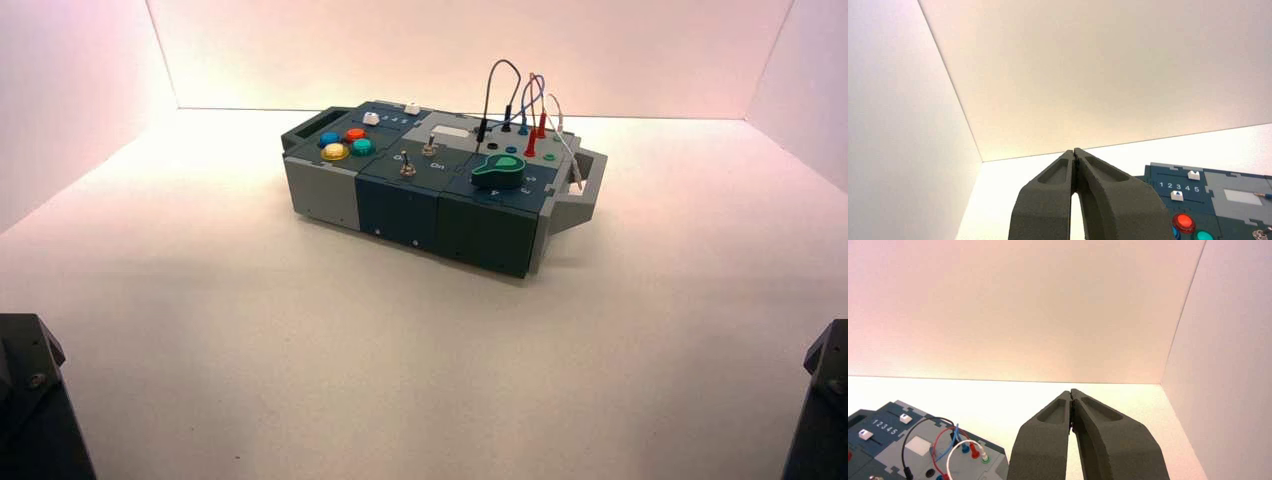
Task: Pull the red wire.
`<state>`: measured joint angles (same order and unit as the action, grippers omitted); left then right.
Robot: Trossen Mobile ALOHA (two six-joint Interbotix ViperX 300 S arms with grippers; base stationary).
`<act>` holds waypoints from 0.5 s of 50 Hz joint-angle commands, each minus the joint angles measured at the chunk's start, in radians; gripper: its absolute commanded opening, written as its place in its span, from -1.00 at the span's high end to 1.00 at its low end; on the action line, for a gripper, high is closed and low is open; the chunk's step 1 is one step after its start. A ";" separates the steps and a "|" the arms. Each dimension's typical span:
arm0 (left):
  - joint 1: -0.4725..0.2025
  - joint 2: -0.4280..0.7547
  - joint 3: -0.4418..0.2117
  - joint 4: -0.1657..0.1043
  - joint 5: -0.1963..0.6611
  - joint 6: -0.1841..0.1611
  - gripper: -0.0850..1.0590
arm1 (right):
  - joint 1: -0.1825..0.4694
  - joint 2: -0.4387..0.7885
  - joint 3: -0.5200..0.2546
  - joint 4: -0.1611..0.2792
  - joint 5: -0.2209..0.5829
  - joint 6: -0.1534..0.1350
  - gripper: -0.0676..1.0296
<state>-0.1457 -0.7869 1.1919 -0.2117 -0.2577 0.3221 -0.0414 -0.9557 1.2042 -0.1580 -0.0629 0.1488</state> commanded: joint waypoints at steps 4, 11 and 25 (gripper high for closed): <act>0.000 0.000 -0.011 0.002 -0.003 0.003 0.91 | 0.003 0.003 -0.017 0.000 -0.003 0.000 0.92; -0.005 0.009 -0.009 0.002 -0.002 0.003 0.91 | 0.002 0.003 -0.018 0.000 0.020 0.000 0.92; -0.048 0.046 -0.032 0.006 0.046 0.009 0.91 | 0.003 0.005 -0.035 0.002 0.084 0.000 0.92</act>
<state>-0.1703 -0.7470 1.1919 -0.2102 -0.2270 0.3237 -0.0414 -0.9541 1.2042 -0.1580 0.0215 0.1488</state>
